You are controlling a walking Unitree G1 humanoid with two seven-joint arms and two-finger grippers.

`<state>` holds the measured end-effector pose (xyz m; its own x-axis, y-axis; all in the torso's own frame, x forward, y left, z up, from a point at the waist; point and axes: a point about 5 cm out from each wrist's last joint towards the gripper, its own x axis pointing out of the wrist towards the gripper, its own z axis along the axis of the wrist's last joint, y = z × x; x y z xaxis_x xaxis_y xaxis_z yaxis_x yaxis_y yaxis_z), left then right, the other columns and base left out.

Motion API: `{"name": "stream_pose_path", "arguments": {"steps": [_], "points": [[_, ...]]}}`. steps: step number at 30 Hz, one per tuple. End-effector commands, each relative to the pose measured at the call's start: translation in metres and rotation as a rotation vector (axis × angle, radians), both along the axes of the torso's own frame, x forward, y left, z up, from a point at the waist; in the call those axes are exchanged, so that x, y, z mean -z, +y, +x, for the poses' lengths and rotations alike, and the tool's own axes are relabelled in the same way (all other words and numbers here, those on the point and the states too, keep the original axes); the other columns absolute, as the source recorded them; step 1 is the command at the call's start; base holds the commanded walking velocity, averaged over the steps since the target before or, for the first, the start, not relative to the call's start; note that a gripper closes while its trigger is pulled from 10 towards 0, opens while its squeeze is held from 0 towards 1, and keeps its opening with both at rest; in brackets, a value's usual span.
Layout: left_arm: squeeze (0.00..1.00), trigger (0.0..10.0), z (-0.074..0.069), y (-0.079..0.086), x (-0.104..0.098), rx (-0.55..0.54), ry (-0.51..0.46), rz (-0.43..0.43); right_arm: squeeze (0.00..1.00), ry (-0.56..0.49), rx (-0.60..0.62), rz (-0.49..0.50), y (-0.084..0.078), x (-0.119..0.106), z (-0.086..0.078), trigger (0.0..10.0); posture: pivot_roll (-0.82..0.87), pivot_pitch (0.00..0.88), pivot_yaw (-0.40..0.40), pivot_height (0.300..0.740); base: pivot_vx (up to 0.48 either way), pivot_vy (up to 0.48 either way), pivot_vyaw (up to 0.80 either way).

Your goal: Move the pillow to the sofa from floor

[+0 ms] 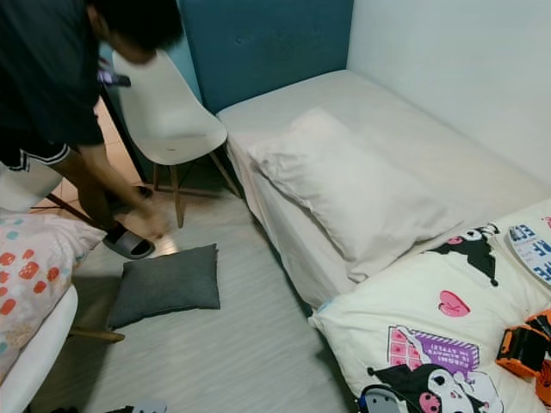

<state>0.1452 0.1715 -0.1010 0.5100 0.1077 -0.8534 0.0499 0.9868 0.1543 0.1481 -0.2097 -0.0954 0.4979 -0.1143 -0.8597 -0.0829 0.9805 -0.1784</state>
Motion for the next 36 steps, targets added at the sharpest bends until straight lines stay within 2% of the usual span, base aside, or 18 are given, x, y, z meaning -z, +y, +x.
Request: {"name": "stream_pose_path", "arguments": {"steps": [1, 5, 9, 17, 19, 22, 28, 36], "points": [[0.0, 10.0, -0.008, -0.003, 0.004, 0.012, 0.045, 0.0, 0.0, 0.04, -0.03, 0.045, 0.012, 0.005, -0.008, 10.0, -0.22, 0.099, 0.047, 0.74, 0.0, 0.0, 0.0], [0.0, 10.0, 0.0, -0.001, 0.001, 0.017, 0.03, 0.003, 0.0, 0.041, -0.021, 0.032, -0.004, 0.002, -0.008, 10.0, -0.22, 0.104, 0.048, 0.74, 0.0, 0.0, 0.0], [0.0, 10.0, 0.001, -0.001, 0.0, 0.019, 0.027, 0.005, 0.0, 0.043, -0.018, 0.031, -0.007, 0.002, -0.008, 10.0, -0.22, 0.107, 0.049, 0.74, 0.0, 0.0, 0.0], [0.0, 10.0, -0.004, 0.011, 0.001, 0.012, 0.044, 0.016, 0.0, 0.044, -0.026, 0.044, 0.006, 0.004, -0.007, 10.0, -0.21, 0.111, 0.051, 0.74, 0.0, 0.0, 0.0], [0.0, 10.0, -0.012, 0.022, 0.003, 0.004, 0.059, 0.025, 0.0, 0.041, -0.03, 0.054, 0.015, 0.004, -0.004, 10.0, -0.22, 0.112, 0.049, 0.74, 0.0, 0.0, 0.0], [0.0, 10.0, -0.017, 0.029, 0.003, -0.001, 0.065, 0.029, 0.0, 0.038, -0.033, 0.058, 0.018, 0.004, -0.002, 10.0, -0.22, 0.113, 0.049, 0.74, 0.0, 0.0, 0.0], [0.0, 10.0, -0.025, 0.041, 0.003, -0.013, 0.072, 0.036, 0.0, 0.029, -0.035, 0.06, 0.02, 0.003, 0.003, 10.0, -0.22, 0.114, 0.047, 0.74, 0.0, 0.0, 0.0], [0.0, 10.0, -0.026, 0.041, 0.004, -0.017, 0.075, 0.033, 0.0, 0.028, -0.035, 0.058, 0.017, 0.002, 0.003, 10.0, -0.22, 0.114, 0.046, 0.74, 0.0, 0.0, 0.0]]}}
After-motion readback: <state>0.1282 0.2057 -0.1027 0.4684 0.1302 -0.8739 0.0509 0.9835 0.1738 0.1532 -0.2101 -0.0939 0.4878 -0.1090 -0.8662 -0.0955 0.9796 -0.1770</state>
